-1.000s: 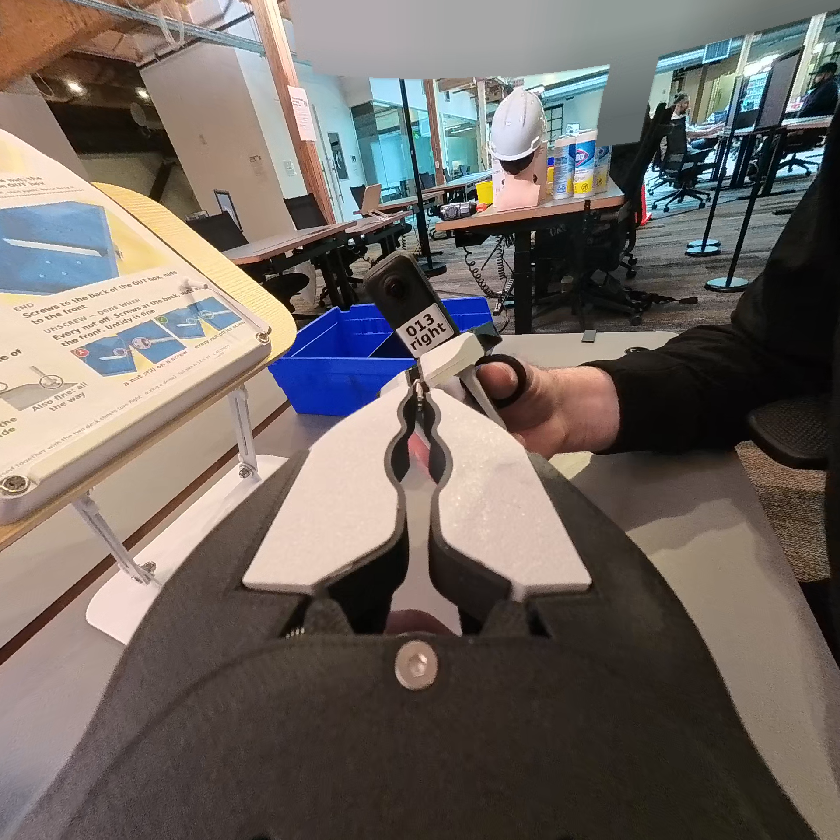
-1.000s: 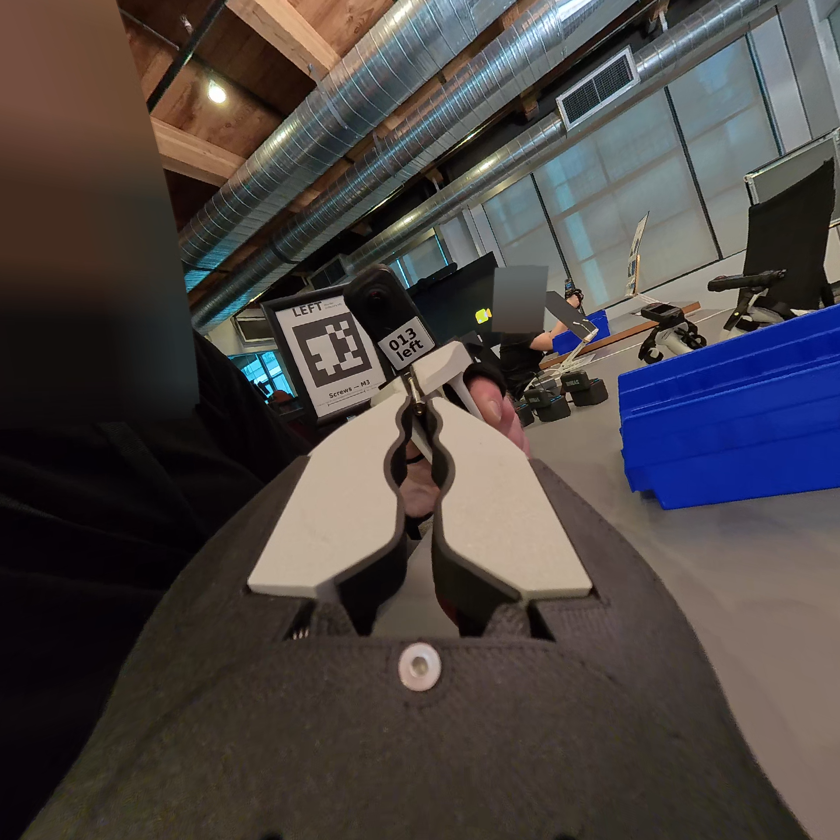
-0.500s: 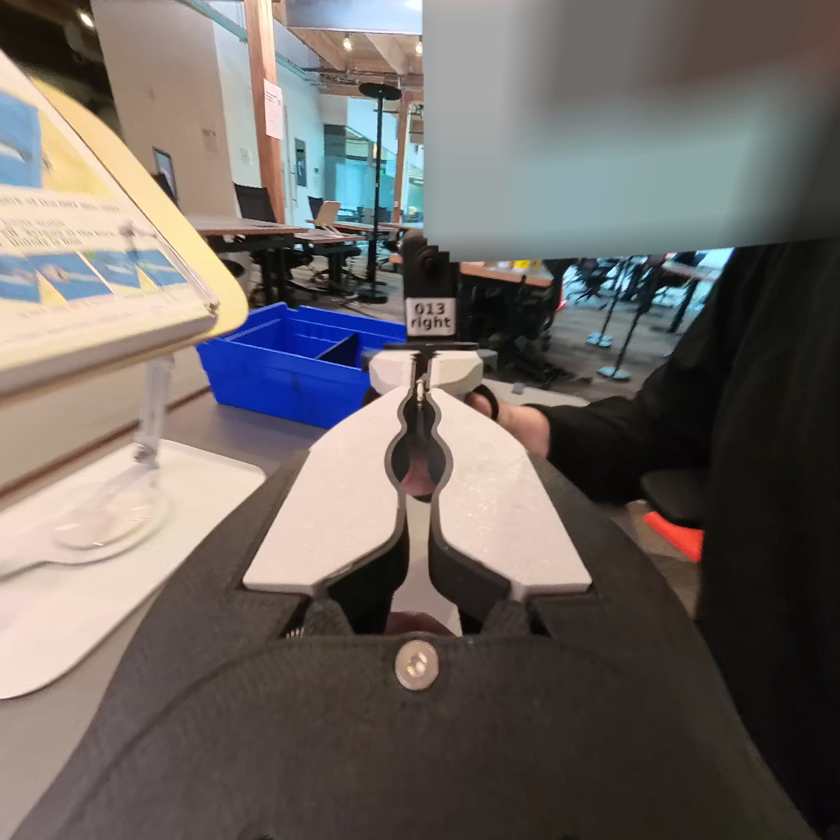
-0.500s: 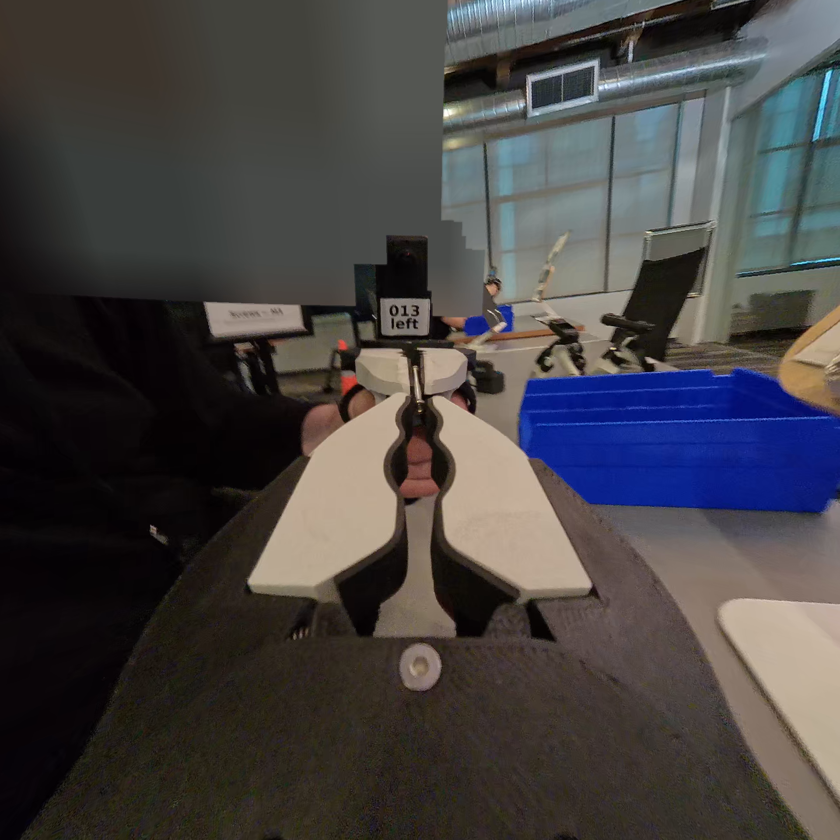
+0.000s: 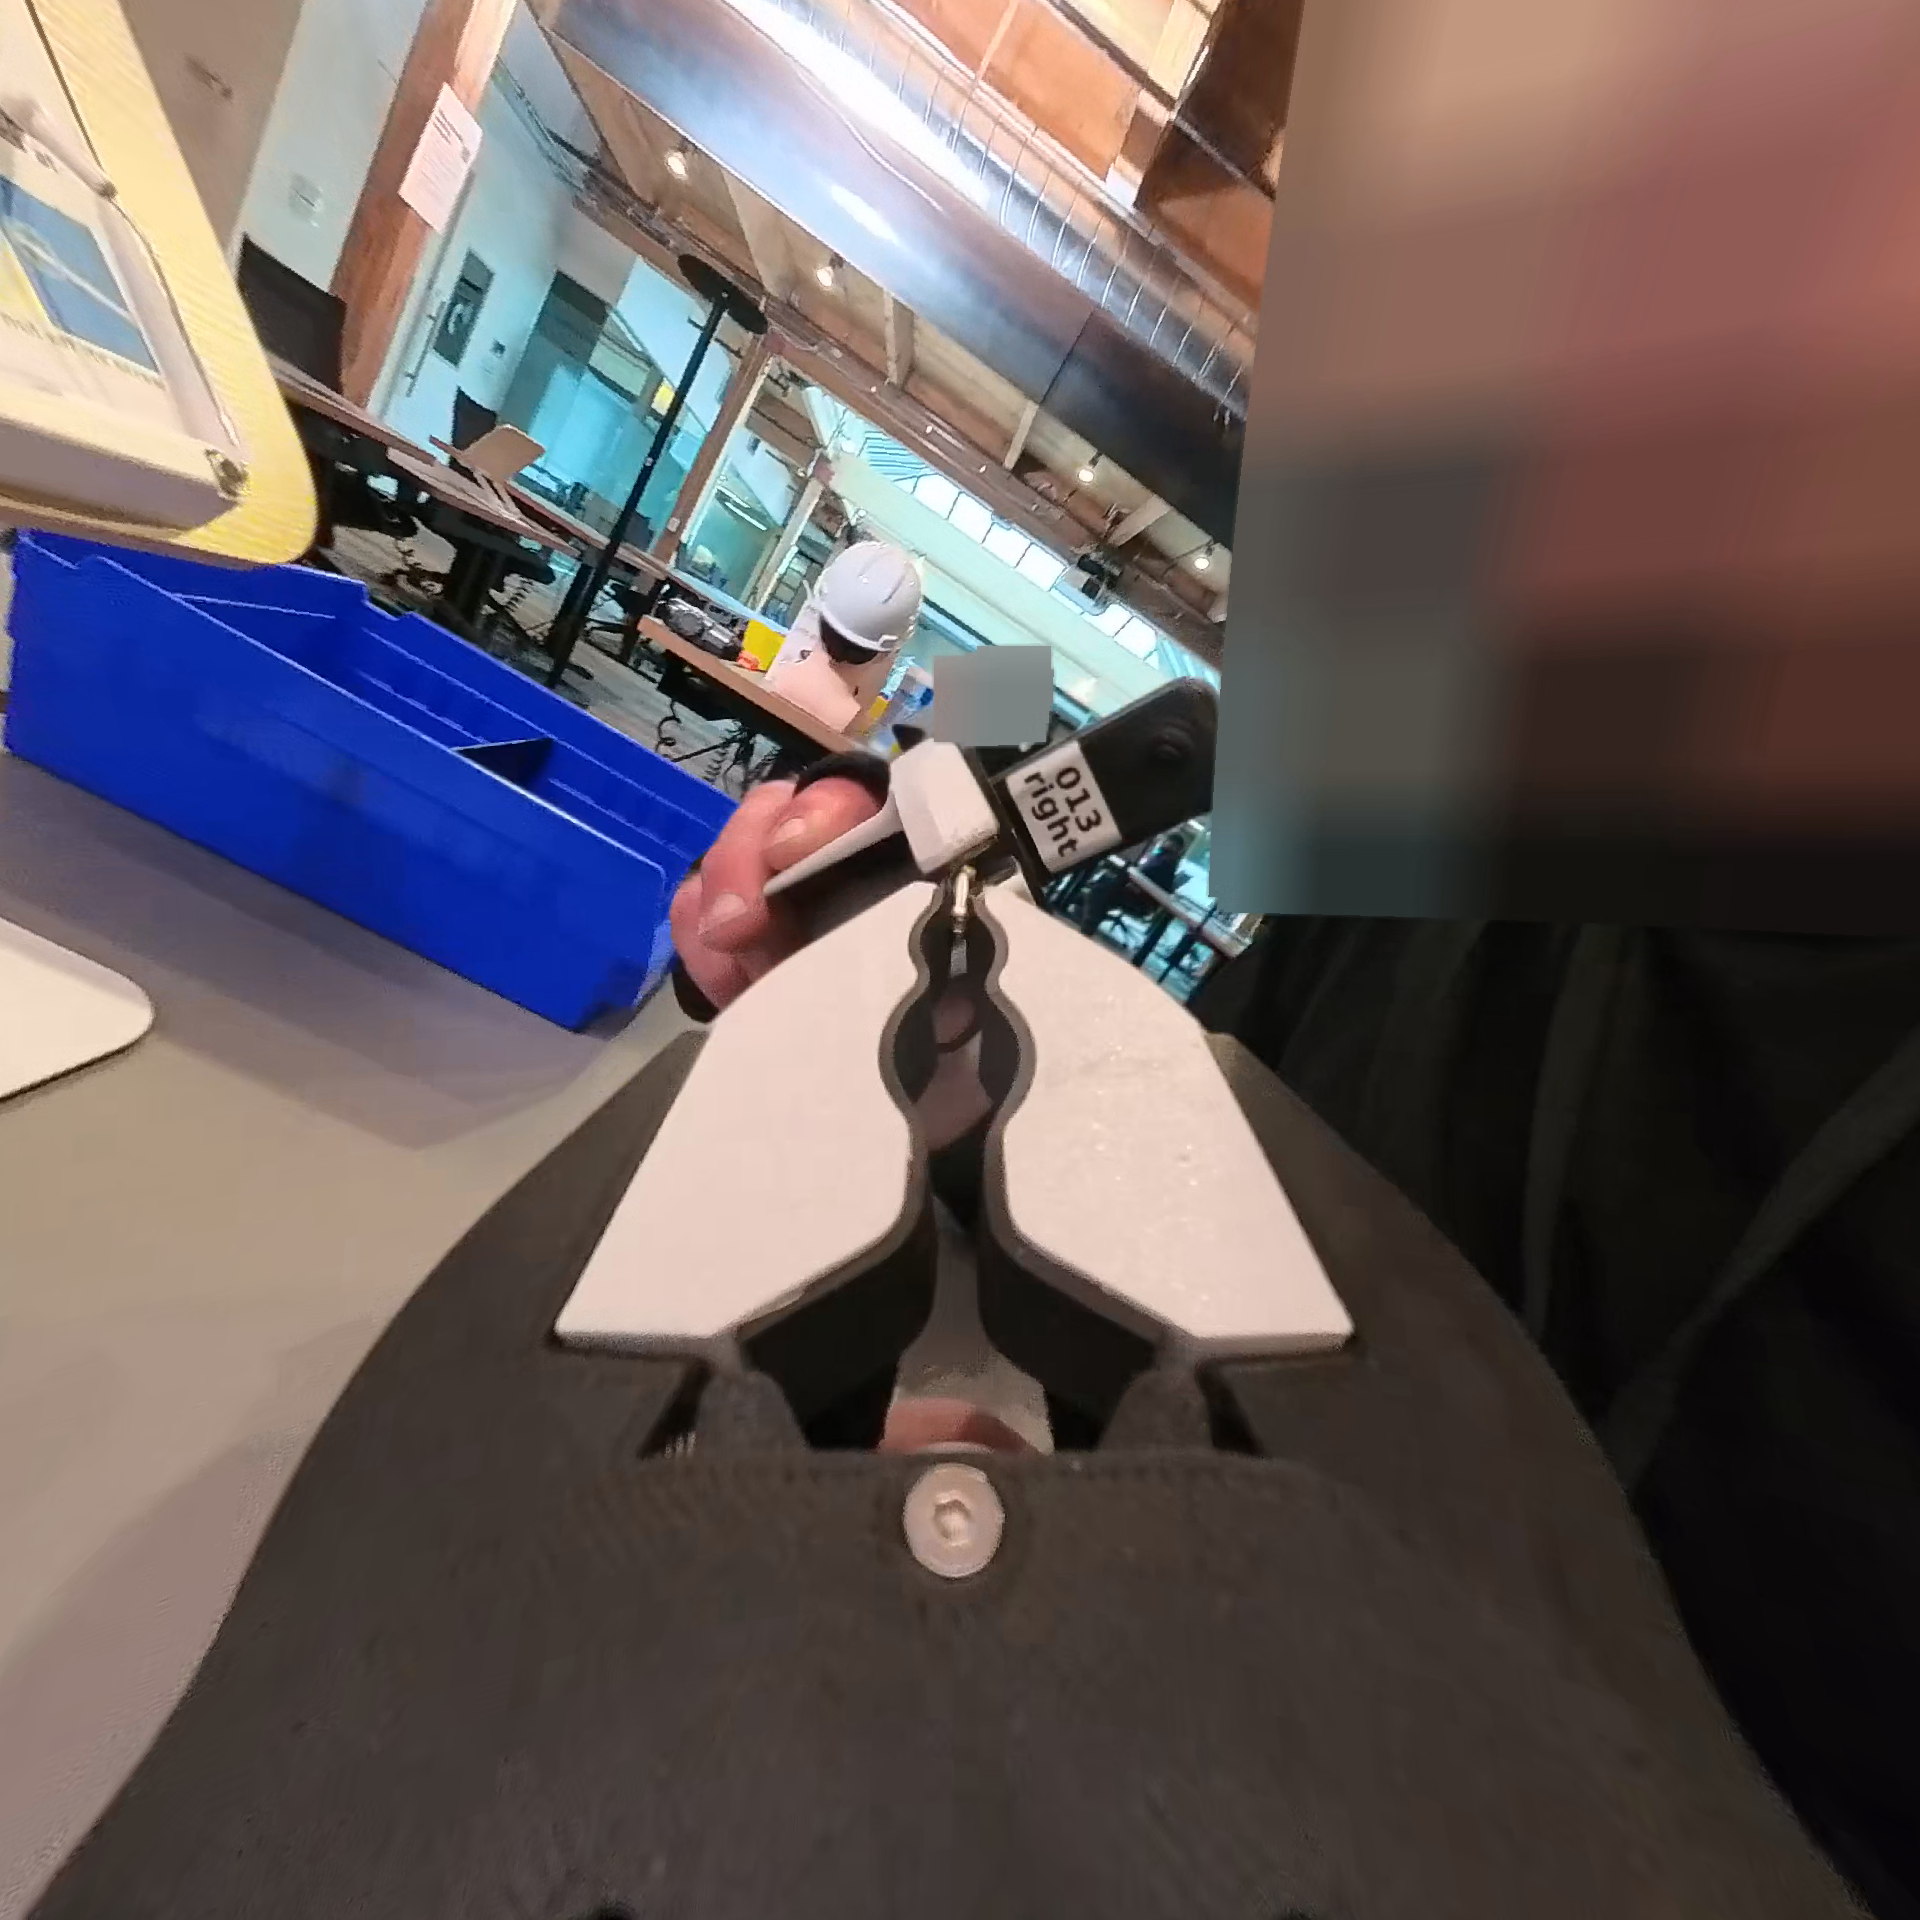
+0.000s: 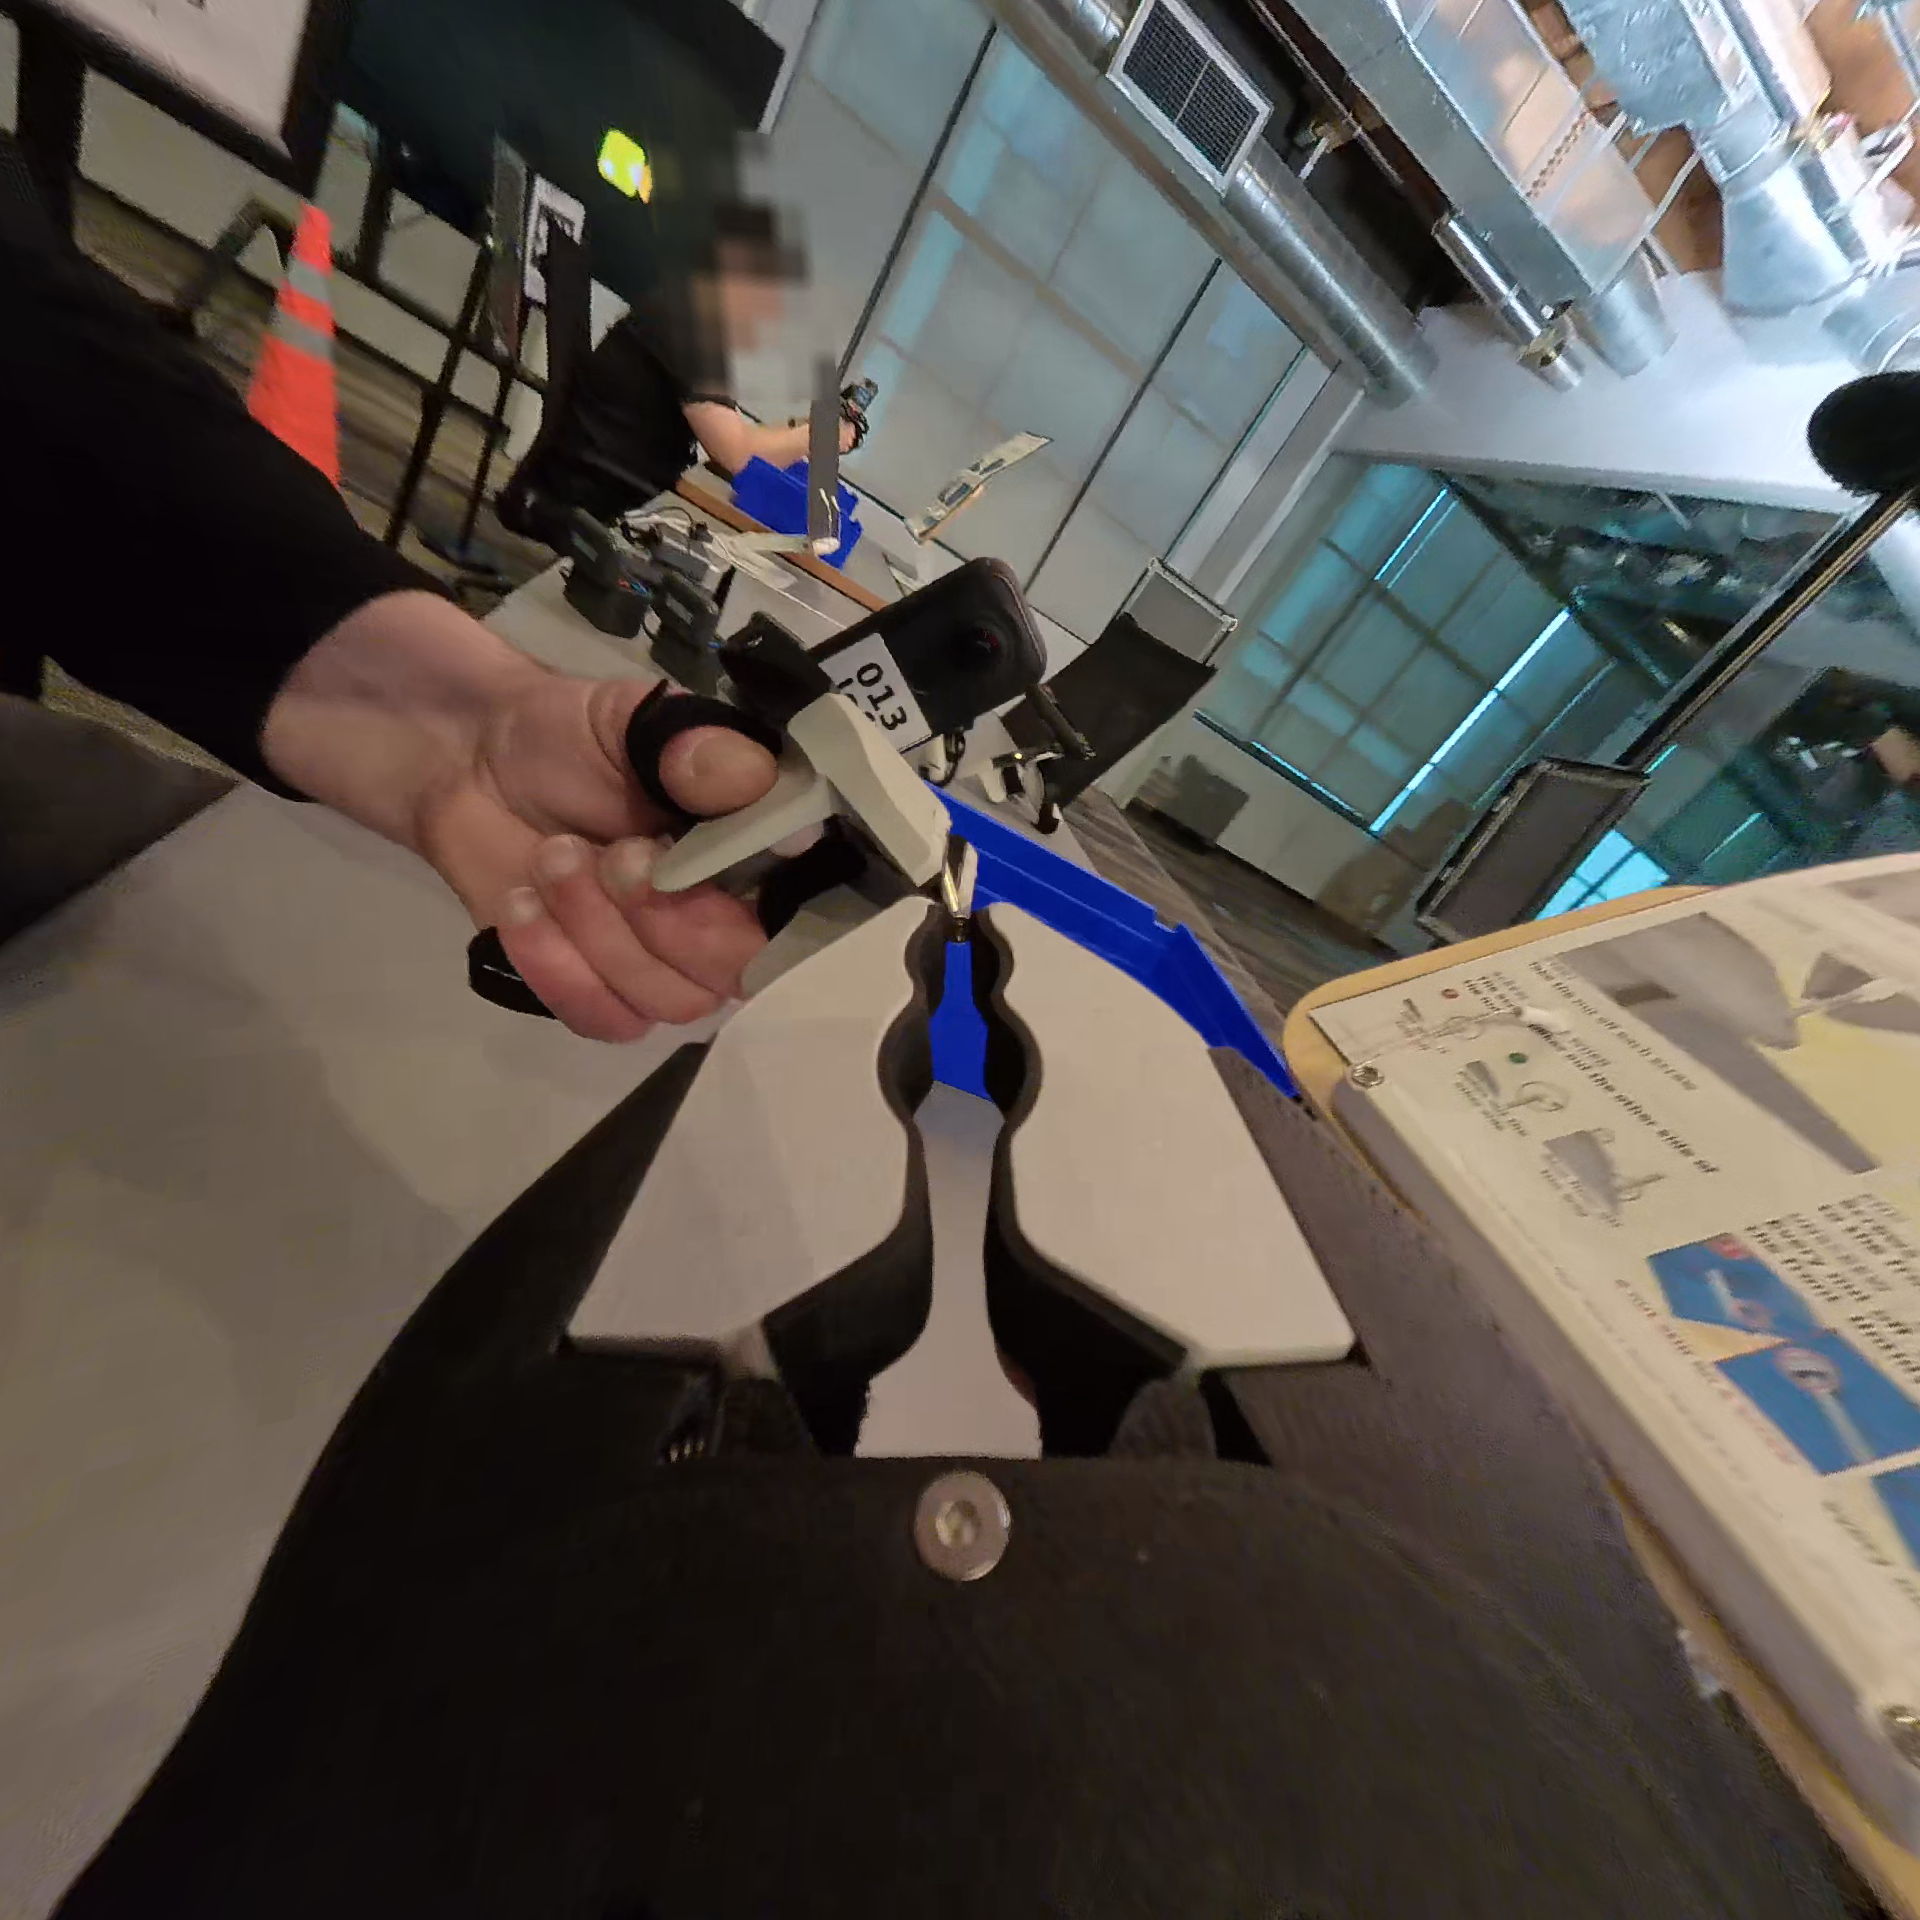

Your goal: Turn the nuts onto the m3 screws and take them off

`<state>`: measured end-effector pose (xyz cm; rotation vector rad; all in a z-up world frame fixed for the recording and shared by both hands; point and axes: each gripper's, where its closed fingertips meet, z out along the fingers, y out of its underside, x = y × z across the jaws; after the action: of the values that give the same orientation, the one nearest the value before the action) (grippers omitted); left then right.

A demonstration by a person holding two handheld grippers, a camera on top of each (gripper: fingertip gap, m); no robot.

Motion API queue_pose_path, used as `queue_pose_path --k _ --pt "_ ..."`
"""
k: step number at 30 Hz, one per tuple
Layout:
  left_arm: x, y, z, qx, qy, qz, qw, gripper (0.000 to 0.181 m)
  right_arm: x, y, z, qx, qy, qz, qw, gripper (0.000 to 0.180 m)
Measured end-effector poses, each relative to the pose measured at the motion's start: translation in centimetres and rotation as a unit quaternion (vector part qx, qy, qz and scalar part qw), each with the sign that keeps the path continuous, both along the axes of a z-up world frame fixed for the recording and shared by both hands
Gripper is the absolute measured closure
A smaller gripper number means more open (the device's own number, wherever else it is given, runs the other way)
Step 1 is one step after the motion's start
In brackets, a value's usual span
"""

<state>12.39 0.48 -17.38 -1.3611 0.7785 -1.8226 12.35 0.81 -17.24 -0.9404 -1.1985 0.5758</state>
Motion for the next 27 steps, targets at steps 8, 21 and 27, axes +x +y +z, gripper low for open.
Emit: queue_pose_path --k 8,21,27 --pt "-0.1 -1.4 -0.1 -0.052 -0.028 -0.045 0.997 0.179 -0.1 -1.4 -0.1 0.089 -0.059 -0.034 0.994 0.175" --pt "0.2 -1.4 -0.3 0.090 0.033 0.036 0.995 0.157 0.5 -0.7 0.3 -0.121 0.052 0.071 0.989 0.175" --pt "0.5 -1.0 -0.7 0.240 0.120 0.107 0.957 0.157 0.2 -0.9 -0.1 -0.246 0.100 0.155 0.952 0.175"
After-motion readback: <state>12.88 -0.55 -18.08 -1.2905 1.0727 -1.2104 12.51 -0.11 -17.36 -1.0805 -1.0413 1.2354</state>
